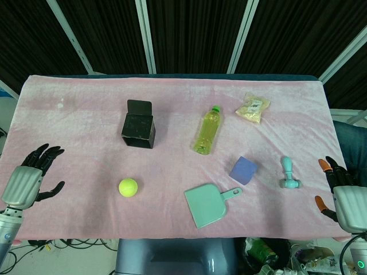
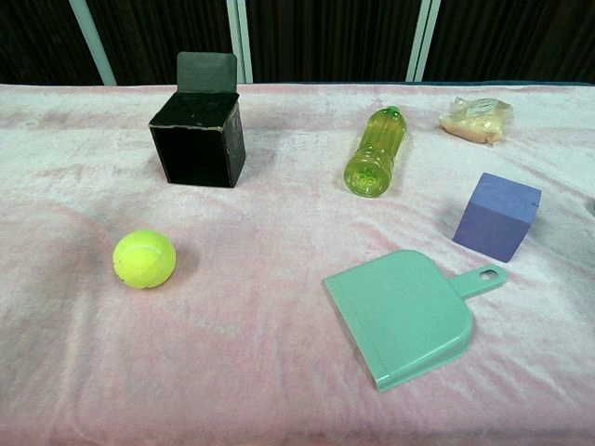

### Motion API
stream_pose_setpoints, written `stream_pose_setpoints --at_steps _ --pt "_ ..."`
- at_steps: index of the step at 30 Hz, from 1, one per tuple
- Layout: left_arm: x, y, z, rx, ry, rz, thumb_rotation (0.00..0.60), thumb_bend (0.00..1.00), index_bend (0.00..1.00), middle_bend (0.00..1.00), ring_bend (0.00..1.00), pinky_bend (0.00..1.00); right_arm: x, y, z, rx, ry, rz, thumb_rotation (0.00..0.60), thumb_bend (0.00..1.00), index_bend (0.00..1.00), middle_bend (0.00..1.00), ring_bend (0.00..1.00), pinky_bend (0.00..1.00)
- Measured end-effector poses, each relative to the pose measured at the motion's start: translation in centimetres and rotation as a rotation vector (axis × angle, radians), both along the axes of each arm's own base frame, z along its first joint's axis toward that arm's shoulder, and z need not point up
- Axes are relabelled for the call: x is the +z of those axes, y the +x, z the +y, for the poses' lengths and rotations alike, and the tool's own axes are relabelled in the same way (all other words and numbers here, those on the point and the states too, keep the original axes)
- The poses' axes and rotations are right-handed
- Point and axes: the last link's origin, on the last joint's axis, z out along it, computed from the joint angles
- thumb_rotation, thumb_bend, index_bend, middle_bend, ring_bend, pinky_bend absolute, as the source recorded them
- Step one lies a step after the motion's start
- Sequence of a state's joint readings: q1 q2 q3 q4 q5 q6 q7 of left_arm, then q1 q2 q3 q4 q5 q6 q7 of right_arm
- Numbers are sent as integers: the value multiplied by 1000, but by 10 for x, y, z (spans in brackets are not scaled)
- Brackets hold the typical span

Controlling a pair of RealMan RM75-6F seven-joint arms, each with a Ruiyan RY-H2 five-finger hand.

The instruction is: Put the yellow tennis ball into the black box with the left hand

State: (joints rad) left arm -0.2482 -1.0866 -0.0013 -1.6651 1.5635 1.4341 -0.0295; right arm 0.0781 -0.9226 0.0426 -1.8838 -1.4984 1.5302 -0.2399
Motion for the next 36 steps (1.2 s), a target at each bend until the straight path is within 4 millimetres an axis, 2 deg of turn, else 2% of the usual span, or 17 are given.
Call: stream_pose_setpoints --at_steps 2,7,11,14,16,18,21,23,28,36 --pt "-3 -7 -8 27 -32 6 600 272 173 171 132 310 -5 -12 6 -6 -6 29 600 235 103 56 161 323" --pt "-18 -15 -17 57 -98 36 600 273 285 347 312 518 -17 -30 14 -8 -2 27 600 234 103 56 162 323" --pt "-34 -16 -17 59 -126 33 600 298 386 441 386 561 -25 -37 15 -11 20 14 600 234 103 56 162 323" --pt "-48 -16 -14 61 -158 33 600 430 496 525 434 592 -24 -39 15 -20 13 0 600 234 103 56 163 323" --pt "-56 -17 -12 59 -180 44 600 518 579 602 502 662 -24 -40 15 -29 10 -8 600 234 103 56 163 323" --pt "-64 -16 -10 51 -200 65 600 602 684 703 605 781 -23 -41 15 -39 13 -14 600 235 103 56 164 323" --pt "-78 -12 -7 22 -225 77 600 678 791 812 711 888 -23 -41 15 -43 15 -14 600 235 103 56 164 323" --pt "-89 -6 -5 -5 -237 62 600 694 834 855 751 923 -24 -41 15 -46 19 -12 600 235 103 56 164 323" --pt "-113 6 -5 -60 -278 40 600 695 867 891 786 952 -25 -43 15 -64 31 -12 600 236 103 56 164 323" --pt "-136 20 -7 -48 -365 58 600 692 870 894 792 958 -25 -44 16 -78 41 -11 600 236 103 56 164 323"
